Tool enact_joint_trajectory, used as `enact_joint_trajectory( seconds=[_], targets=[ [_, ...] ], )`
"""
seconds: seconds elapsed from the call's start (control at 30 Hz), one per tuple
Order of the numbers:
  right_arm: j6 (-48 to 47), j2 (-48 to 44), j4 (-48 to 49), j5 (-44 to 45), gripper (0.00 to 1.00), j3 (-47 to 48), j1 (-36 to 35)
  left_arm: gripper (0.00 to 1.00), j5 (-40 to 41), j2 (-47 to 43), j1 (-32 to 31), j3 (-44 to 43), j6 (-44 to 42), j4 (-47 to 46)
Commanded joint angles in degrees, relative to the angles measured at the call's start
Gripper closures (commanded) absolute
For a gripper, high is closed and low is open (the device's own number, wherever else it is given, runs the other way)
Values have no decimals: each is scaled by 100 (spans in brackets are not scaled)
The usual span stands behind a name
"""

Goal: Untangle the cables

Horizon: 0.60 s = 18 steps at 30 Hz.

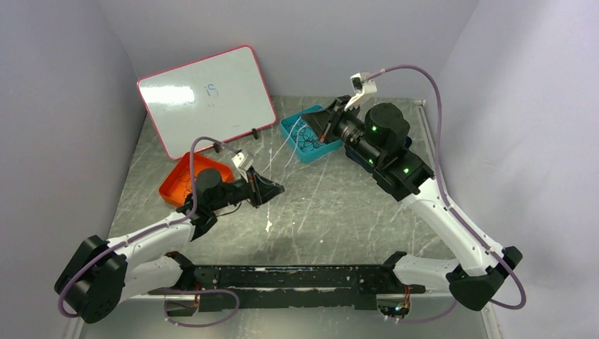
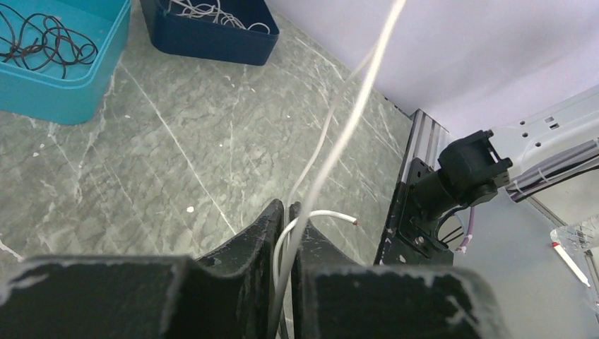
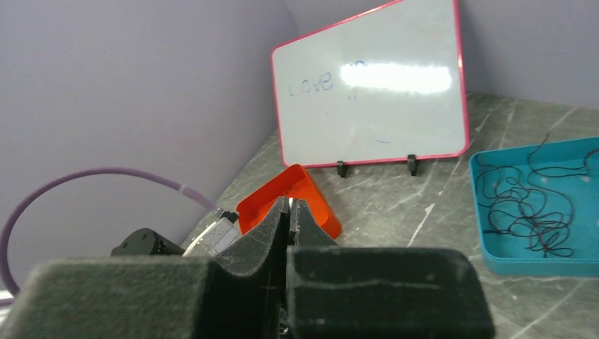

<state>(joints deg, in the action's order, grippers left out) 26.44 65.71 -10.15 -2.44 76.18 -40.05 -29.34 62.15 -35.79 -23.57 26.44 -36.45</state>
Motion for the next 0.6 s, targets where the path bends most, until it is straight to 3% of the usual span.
enact_joint_trajectory(
  seconds=[0.0,0.27,0.57],
  targets=[
    [-430,-188,97,610,100,388,4,85,7,44,28,162,-7,180],
    [-763,-221,-72,990,100,596,-1,79,79,10,26,245,-55,331],
    [-1022,-330,-294,1601,100,640,-1,84,238,-46,25,327,-43,443]
  ],
)
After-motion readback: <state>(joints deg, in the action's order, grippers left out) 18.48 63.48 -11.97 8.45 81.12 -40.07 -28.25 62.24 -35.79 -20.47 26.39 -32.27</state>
